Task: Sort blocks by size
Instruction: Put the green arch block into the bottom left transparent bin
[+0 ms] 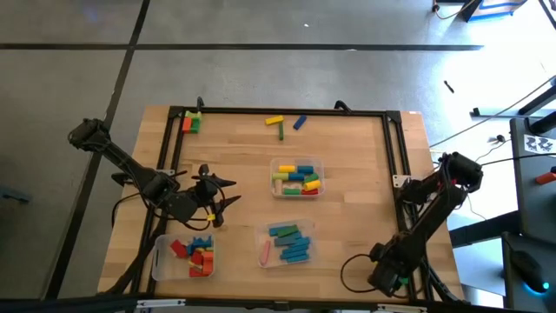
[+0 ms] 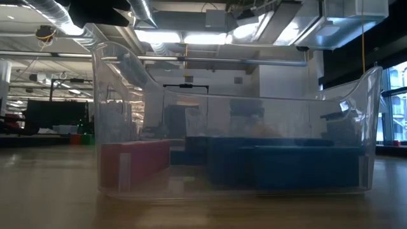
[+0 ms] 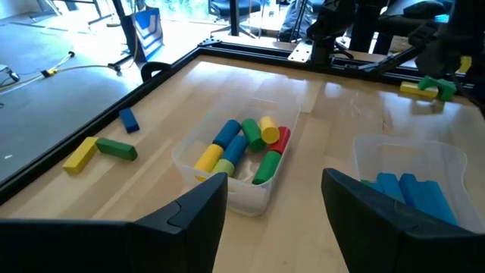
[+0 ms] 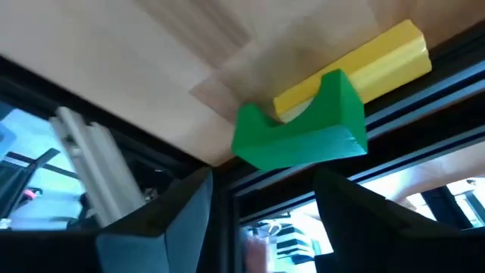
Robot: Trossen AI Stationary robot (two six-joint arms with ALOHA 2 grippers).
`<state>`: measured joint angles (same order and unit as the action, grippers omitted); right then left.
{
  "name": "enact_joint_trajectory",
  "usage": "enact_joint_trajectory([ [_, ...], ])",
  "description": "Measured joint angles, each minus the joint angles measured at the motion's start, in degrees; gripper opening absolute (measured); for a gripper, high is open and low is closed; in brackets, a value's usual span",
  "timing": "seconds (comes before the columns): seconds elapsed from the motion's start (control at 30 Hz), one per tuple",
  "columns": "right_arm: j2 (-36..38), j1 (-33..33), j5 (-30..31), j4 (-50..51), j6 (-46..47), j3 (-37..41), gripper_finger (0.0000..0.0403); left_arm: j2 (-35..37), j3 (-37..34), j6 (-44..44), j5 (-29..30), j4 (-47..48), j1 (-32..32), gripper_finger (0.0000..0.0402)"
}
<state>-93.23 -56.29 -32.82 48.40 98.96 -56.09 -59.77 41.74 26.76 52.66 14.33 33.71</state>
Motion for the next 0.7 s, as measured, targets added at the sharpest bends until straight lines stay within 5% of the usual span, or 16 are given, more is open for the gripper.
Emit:
enact_joint_trajectory([
  [0.3, -1.5, -1.1, -2.2, -2.8, -2.4, 3.4, 0.0232, 0.0, 0.0, -0.2, 0.0, 0.0, 0.0, 0.021],
  [0.53, -1.8, 5.4, 4.9, -3.2, -8.3, 3.4, 0.0232, 0.0, 0.0, -0.9, 0.0, 0.0, 0.0, 0.021],
  [0.7, -1.8, 9.8, 4.6, -2.3, -11.7, 3.5, 0.0232, 0.0, 0.0, -1.3, 0.0, 0.0, 0.0, 0.021],
])
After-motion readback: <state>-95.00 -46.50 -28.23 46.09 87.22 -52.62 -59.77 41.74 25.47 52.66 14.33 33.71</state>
